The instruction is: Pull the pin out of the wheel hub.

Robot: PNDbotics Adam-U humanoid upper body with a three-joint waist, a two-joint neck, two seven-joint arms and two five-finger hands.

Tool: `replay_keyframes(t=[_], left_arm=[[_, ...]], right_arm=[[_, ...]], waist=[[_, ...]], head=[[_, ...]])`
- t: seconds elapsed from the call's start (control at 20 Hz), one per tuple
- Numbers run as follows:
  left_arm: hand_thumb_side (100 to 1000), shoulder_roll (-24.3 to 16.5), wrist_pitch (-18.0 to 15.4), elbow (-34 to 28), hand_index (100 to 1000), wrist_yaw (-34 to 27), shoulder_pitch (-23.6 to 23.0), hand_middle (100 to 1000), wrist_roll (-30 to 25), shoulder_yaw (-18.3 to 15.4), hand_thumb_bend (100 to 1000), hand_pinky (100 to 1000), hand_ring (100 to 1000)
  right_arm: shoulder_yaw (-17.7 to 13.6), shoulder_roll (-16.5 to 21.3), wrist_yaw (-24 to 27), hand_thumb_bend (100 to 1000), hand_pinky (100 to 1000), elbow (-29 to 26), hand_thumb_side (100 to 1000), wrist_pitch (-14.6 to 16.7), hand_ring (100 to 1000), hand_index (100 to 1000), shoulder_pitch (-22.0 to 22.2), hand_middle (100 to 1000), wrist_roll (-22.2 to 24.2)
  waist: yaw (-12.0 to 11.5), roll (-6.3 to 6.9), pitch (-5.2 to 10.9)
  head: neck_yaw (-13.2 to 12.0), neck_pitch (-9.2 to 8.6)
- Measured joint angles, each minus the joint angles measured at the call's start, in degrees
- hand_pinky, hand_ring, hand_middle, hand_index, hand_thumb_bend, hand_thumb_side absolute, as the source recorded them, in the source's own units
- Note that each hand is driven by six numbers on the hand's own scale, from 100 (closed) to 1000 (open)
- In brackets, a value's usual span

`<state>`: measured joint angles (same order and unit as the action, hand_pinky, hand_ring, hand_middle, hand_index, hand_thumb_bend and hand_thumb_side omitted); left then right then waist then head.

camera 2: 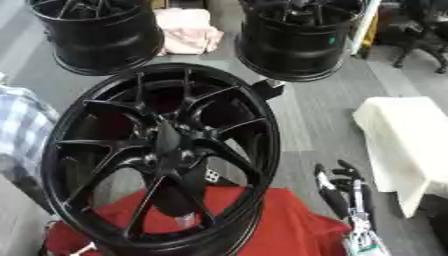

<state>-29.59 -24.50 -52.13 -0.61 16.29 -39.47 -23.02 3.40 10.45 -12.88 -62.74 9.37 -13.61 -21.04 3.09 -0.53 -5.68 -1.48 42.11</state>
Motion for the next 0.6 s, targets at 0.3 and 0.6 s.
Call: replay_keyframes(t=[0.3,0.6], left_arm=[[649,7.5,4.6,-7.1,764,0.0,-3.3,701,1.8,-6.0,377,714,699],[632,9.7,7.6,-9.3,753,0.1,-4.2,685,5.1,-7.1,327,705,683]], right_arm=[[-0.1,0.0,0.0,330,725,-0.1,592,-0.1,672,882,-0.1,712,0.2],[-0.1,-0.1,0.0,328,724,-0.3,590,-0.4,670,881,-0.3,711,0.4]], waist=[[0.0,-0.42,-0.2],[0.0,-0.42,-0.25]], head=[[0.1,-0.22],[0.0,-0.43]])
